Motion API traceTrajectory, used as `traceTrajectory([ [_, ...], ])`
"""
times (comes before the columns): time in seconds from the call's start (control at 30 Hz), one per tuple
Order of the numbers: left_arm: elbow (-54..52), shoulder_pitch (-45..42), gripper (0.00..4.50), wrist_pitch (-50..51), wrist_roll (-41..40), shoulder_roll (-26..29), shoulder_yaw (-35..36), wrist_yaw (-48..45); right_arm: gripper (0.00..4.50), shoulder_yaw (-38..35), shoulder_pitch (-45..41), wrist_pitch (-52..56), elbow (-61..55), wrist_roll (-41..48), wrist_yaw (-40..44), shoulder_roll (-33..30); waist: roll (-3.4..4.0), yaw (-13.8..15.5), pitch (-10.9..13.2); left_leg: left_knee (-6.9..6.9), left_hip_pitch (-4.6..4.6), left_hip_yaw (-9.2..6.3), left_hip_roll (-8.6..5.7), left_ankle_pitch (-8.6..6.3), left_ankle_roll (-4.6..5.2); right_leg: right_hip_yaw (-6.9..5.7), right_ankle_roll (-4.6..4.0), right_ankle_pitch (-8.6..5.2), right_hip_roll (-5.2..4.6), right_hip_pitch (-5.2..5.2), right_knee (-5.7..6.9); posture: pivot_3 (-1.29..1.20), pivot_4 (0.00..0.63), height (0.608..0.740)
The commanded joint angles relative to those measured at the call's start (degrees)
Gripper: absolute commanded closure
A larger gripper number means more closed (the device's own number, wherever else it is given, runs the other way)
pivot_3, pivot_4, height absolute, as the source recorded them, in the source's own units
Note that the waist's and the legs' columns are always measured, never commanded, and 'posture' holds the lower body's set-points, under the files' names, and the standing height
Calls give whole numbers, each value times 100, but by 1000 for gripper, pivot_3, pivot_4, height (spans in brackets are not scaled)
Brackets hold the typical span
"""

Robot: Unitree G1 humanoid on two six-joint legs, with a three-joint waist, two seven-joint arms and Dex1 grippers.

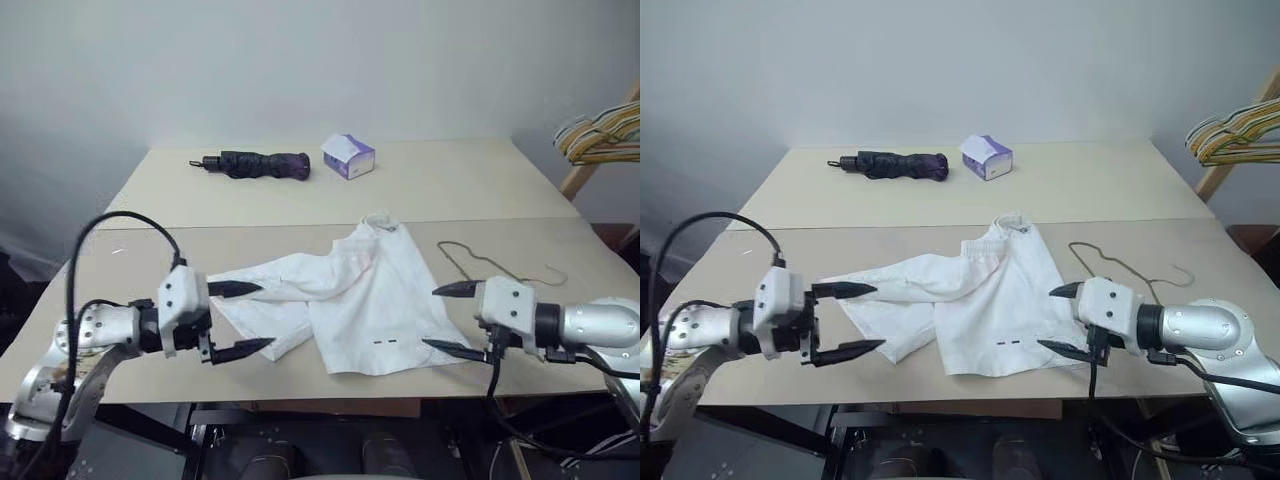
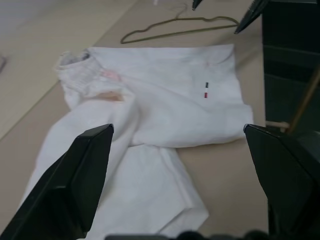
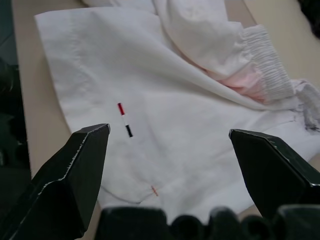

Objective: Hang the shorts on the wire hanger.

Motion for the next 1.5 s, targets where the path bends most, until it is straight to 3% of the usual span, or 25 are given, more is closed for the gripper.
traceTrajectory([
  [0.03,-17,-287,0,-212,493,-25,-647,-77,23,-94,-110,-113,-105,37,6,18,-1,-16,0,0,0,0,0,0,0,0,0,0,0,0,0,-271,0,740],
  [0.3,884,-1662,0,-722,1728,-607,-2333,-380,23,-212,-53,6,-280,69,-71,10,-3,-66,-3,7,-5,-2,-2,0,0,-8,3,1,-1,4,0,-314,0,740],
  [0.53,1776,-2382,0,-1386,2464,-967,-3295,-959,23,-354,102,176,-519,139,-172,30,-7,-368,-6,10,-3,-6,-3,-1,6,-12,35,-16,-1,43,-2,-355,0,740],
  [0.67,2101,-2587,855,-1629,2973,-1064,-3558,-888,0,-503,220,293,-628,166,-311,60,-8,-527,-6,16,2,-13,-6,-1,7,-17,48,-23,-4,57,-2,-371,0,740],
  [1.07,2726,-2676,4489,-2076,3384,-1504,-3477,-509,0,-583,329,409,-776,173,-519,109,-8,-834,-17,20,8,-26,-8,0,9,-28,55,-26,-7,70,-2,-390,0,740],
  [1.27,2885,-2741,4489,-2057,3220,-1236,-3229,-701,0,-429,148,359,-668,146,-528,142,-10,-955,-31,22,9,-32,-9,1,11,-33,56,-26,-7,73,-1,-371,0,740],
  [1.5,3870,-2941,4489,-2313,3588,-180,-2534,-321,0,-107,-235,284,-450,30,-569,330,-8,-1069,-42,18,21,-39,-7,17,38,-35,56,-26,-4,75,4,-335,0,740],
])
